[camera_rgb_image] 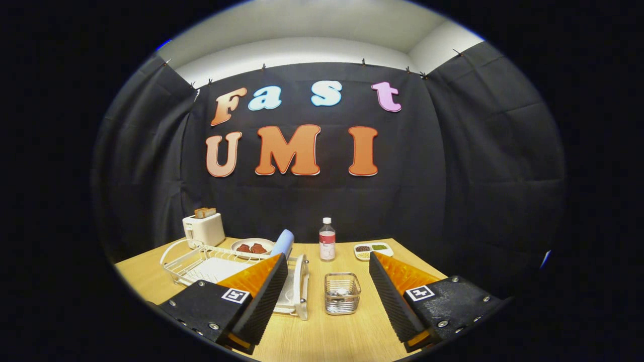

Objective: Take the plate from the dish rack, then take the spoon from the basket and place it into the plate.

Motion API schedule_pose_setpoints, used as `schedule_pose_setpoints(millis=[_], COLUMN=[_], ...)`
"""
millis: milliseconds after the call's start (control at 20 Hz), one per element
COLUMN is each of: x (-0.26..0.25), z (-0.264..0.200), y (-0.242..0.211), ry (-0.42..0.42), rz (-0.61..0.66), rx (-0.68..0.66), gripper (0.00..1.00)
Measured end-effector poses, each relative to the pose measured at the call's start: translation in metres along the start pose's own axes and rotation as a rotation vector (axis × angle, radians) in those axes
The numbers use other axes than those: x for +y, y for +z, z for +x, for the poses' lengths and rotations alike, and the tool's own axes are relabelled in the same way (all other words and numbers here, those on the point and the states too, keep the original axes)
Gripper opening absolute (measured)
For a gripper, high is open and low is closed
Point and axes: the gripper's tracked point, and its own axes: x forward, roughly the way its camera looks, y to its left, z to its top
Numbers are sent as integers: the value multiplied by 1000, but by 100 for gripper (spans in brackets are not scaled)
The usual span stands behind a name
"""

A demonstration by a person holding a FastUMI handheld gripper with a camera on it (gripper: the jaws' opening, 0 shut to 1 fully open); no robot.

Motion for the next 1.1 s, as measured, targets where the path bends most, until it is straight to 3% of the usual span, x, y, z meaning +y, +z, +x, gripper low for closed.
schedule_pose_setpoints(millis=[400,650,900,1000,1100], x=[59,74,78,85,86], z=[83,137,177,182,184], y=[-13,-43,-79,-98,-113], ry=[70,35,-3,4,-13], rz=[-14,-49,3,50,71], rx=[134,254,398,467,534], gripper=[97,97,97,95,80])
